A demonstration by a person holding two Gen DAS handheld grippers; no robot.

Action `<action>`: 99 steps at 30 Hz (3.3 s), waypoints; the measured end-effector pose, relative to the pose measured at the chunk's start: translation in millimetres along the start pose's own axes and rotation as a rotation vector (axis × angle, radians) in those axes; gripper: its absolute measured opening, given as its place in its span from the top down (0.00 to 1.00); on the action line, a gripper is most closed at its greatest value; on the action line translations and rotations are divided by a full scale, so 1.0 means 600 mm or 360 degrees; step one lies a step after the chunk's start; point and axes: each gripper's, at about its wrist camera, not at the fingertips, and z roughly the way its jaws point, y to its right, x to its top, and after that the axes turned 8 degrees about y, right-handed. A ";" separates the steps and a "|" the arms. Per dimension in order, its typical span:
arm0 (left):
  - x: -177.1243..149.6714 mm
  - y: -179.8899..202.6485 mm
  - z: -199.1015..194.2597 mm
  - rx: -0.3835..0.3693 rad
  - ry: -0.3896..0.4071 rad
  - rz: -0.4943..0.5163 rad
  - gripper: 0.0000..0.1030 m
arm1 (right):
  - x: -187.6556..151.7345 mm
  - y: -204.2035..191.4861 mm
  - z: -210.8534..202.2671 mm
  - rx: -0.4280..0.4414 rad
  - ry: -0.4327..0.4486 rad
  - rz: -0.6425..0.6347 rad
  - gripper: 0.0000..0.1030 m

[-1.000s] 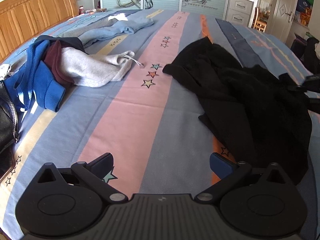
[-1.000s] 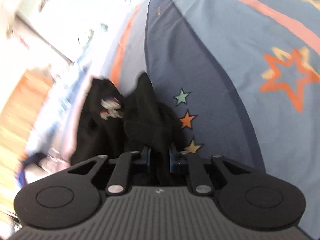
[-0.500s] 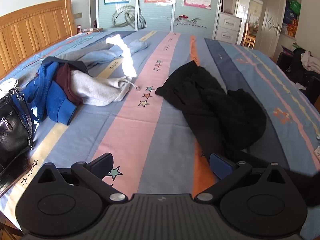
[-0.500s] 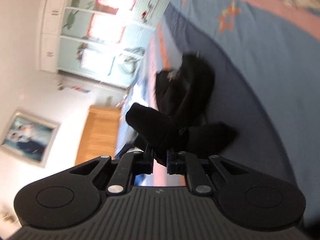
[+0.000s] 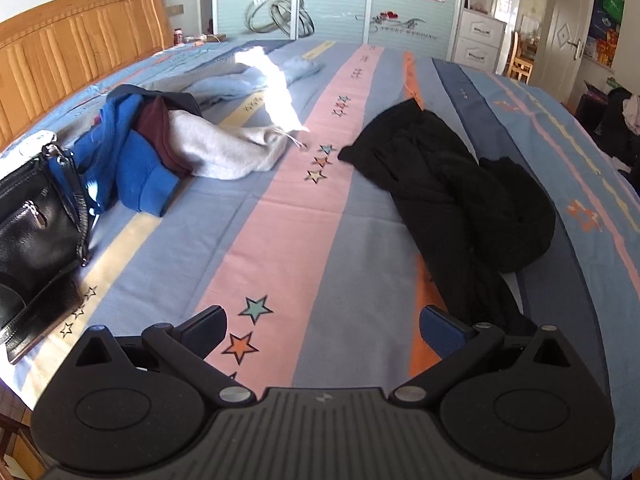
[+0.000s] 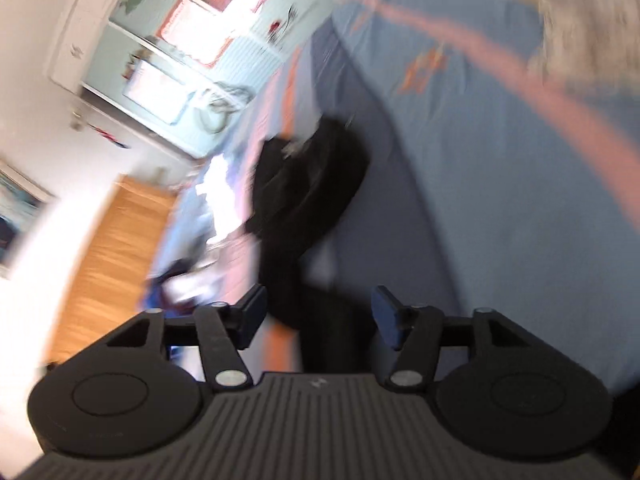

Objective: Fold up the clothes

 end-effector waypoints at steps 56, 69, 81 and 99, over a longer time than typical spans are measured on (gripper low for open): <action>-0.012 0.047 0.032 -0.0024 -0.0174 0.0038 0.01 | 0.109 0.164 -0.116 -0.0746 0.0536 -0.0102 0.58; -0.017 0.009 0.003 0.0025 -0.0120 0.0045 0.01 | -0.224 -0.176 0.106 -0.0161 -0.0358 -0.1453 0.35; -0.034 0.016 0.006 0.0034 -0.0049 0.0160 0.01 | -0.268 -0.151 0.185 -0.0335 -0.0463 -0.1494 0.59; -0.055 -0.047 0.009 0.0001 -0.0125 0.0142 0.01 | -0.142 -0.104 0.189 0.0766 -0.0748 0.0323 0.91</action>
